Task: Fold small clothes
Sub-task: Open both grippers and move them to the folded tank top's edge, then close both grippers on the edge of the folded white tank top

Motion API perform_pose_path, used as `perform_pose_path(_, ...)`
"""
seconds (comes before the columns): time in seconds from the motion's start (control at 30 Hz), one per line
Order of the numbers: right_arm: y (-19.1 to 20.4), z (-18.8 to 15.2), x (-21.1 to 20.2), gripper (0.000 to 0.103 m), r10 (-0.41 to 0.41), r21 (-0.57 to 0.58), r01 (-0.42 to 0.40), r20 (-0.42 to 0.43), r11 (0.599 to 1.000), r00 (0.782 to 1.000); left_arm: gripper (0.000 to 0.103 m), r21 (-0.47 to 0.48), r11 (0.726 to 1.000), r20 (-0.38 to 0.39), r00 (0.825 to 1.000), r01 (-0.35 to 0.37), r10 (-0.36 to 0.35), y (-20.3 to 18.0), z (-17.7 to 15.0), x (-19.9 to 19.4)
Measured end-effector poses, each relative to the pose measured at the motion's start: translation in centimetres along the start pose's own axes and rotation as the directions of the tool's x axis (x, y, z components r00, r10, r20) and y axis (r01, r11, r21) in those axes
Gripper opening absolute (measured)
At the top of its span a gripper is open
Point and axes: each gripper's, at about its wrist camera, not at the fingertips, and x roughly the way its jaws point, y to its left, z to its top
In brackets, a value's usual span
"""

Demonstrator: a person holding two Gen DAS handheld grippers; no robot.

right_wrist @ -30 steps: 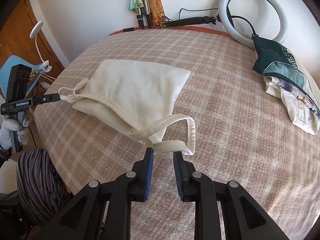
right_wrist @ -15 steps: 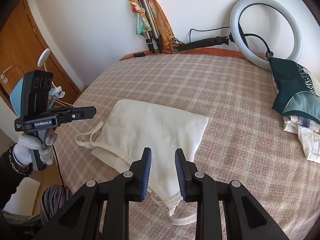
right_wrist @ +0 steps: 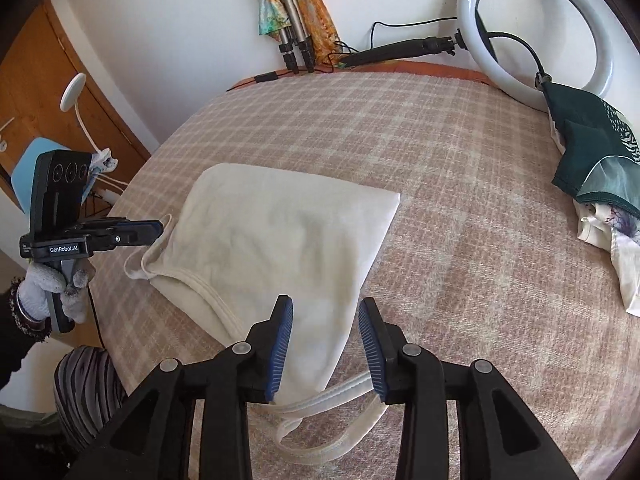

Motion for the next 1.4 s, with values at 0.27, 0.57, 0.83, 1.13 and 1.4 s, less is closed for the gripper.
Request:
perform_pose_path(0.27,-4.1,2.8,1.1,0.036,0.029,0.197,-0.044,0.08,0.979,0.996,0.051,-0.1,0.994,0.094,0.995,-0.034,0.044,2.3,3.8,1.6)
perform_pose_path(0.57,-6.6,3.4,5.2,0.041,0.128,0.353,-0.147,0.076,0.924,0.989,0.05,-0.16,0.985,0.063,0.995,-0.071,0.082,4.4,3.9,4.3)
perform_pose_path(0.83,-6.6,4.8,5.6,0.004,-0.043,0.331,0.023,0.055,0.943,0.998,0.045,-0.05,0.977,0.094,0.973,-0.206,0.21,3.2,3.8,4.3)
perform_pose_path(1.13,-8.6,2.2,2.8,0.055,0.169,0.438,-0.186,0.078,0.879,0.983,0.05,-0.31,0.946,0.032,0.996,0.092,-0.086,5.6,0.8,1.9)
perform_pose_path(1.4,-8.0,-0.6,3.2,0.055,0.283,0.444,-0.277,0.053,0.852,0.958,0.05,-0.39,0.908,0.023,0.988,0.152,-0.155,6.1,0.1,2.6)
